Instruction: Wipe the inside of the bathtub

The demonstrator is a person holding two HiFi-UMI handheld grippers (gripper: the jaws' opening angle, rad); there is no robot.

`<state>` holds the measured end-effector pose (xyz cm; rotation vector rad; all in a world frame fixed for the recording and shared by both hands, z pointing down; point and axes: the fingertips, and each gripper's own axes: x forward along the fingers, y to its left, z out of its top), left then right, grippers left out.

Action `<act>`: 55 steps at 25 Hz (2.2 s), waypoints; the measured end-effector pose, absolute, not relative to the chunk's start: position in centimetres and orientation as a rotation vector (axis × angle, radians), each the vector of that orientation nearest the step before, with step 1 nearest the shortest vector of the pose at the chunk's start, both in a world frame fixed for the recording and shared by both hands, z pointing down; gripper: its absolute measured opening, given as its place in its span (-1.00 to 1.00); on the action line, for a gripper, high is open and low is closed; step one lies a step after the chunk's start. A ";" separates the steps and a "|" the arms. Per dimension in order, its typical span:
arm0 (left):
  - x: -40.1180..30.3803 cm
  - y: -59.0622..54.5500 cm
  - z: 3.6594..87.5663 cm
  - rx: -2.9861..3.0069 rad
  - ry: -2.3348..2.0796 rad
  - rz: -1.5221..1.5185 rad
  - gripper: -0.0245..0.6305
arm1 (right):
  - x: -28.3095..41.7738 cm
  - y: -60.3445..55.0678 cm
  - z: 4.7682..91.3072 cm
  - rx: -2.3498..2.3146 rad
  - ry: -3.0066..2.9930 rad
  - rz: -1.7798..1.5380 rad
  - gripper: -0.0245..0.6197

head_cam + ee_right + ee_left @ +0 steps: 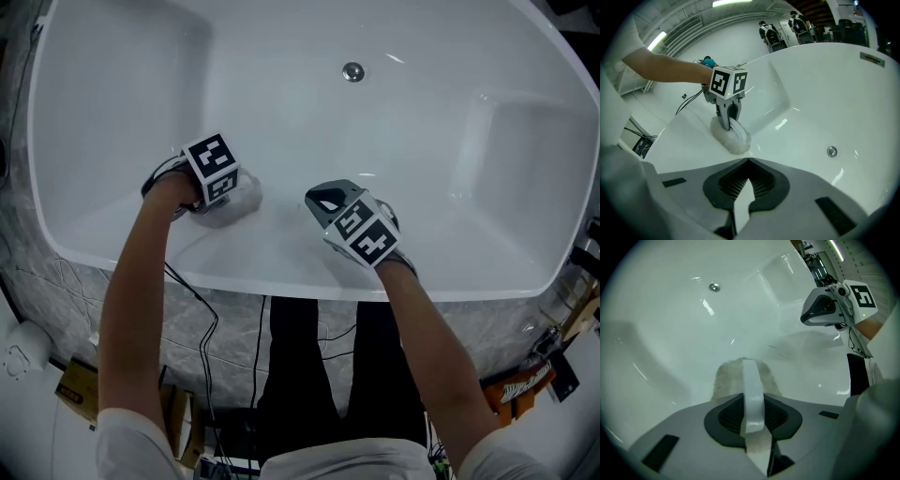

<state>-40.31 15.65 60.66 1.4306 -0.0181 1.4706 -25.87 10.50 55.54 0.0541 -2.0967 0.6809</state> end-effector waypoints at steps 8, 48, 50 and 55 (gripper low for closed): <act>-33.3 14.7 60.3 1.474 0.017 1.445 -0.63 | -18.6 8.5 55.6 0.139 -2.081 0.676 -0.87; -7.4 10.4 64.9 1.443 -0.072 1.342 -0.63 | 0.7 6.8 56.5 0.215 -2.099 0.728 -0.87; -7.9 10.2 66.5 1.432 -0.107 1.366 -0.63 | 0.5 7.2 57.3 0.211 -2.091 0.732 -0.87; -10.0 9.2 69.8 1.393 -0.207 1.341 -0.63 | -1.0 7.3 59.2 0.174 -2.087 0.697 -0.87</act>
